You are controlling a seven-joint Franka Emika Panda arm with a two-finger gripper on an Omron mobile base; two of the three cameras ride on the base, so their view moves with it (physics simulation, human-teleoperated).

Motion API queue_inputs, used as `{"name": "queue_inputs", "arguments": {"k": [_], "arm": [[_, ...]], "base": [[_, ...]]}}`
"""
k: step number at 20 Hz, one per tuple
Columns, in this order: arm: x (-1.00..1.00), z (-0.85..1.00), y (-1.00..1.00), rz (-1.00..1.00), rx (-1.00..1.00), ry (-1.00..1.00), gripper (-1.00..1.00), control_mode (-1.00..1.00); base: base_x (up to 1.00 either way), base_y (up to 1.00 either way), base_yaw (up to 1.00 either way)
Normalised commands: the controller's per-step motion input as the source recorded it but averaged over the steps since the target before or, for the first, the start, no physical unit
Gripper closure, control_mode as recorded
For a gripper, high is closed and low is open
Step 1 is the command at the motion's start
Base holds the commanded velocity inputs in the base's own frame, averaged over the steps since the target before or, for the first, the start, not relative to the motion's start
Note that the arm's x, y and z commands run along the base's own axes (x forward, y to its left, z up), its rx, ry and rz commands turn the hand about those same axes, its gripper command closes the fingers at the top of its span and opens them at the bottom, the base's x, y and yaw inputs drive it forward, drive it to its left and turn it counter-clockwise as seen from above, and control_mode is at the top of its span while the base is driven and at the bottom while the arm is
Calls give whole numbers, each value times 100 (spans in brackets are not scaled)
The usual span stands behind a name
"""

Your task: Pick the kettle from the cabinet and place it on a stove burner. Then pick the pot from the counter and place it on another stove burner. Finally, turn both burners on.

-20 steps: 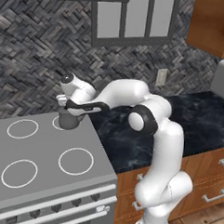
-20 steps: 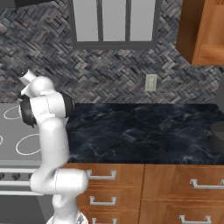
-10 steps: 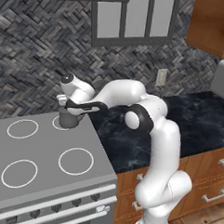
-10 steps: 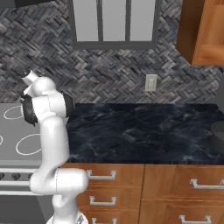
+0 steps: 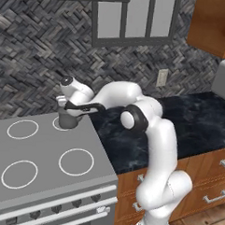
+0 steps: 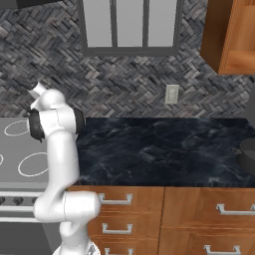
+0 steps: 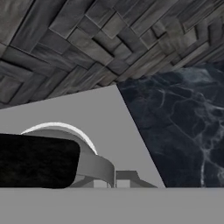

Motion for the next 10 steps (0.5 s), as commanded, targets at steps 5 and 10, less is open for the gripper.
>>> {"name": "queue_inputs", "arguments": {"k": [5,10], "arm": [[24,-11,20,-1,0,0,100,-100],[26,-7,14,-1,0,0,100,-100]], "base": [[0,0,0],[0,0,0]]}}
